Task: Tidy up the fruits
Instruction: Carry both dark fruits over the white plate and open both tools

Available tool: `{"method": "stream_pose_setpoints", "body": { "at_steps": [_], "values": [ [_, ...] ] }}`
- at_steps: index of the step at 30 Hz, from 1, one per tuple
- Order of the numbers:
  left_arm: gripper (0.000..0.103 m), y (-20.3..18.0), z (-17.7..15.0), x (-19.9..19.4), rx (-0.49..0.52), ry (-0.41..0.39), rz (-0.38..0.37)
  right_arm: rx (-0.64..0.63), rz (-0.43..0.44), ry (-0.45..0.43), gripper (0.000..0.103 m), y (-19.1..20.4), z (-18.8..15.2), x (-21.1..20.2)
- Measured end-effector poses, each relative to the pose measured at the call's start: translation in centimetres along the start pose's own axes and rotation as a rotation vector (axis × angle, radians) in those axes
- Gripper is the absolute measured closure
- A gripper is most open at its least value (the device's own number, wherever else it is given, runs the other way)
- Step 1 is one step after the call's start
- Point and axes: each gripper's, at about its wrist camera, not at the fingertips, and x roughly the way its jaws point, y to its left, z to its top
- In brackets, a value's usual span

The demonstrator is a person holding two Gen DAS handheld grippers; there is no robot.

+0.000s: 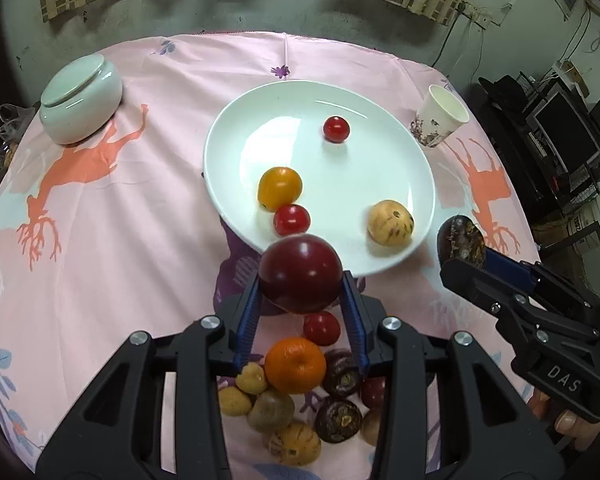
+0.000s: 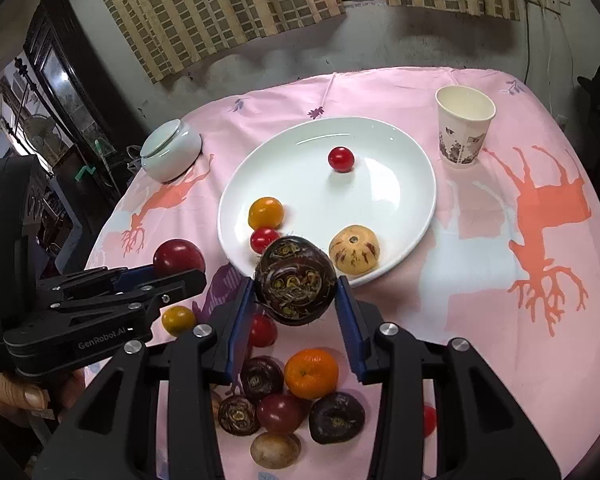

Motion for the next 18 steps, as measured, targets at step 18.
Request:
{"method": "stream_pose_setpoints", "body": {
  "at_steps": [18],
  "values": [
    [0.064,0.9,2.5,4.5,-0.018,0.035,0.027,-0.005,-0.011,0.039,0.062,0.1,1.8,5.2]
  ]
}}
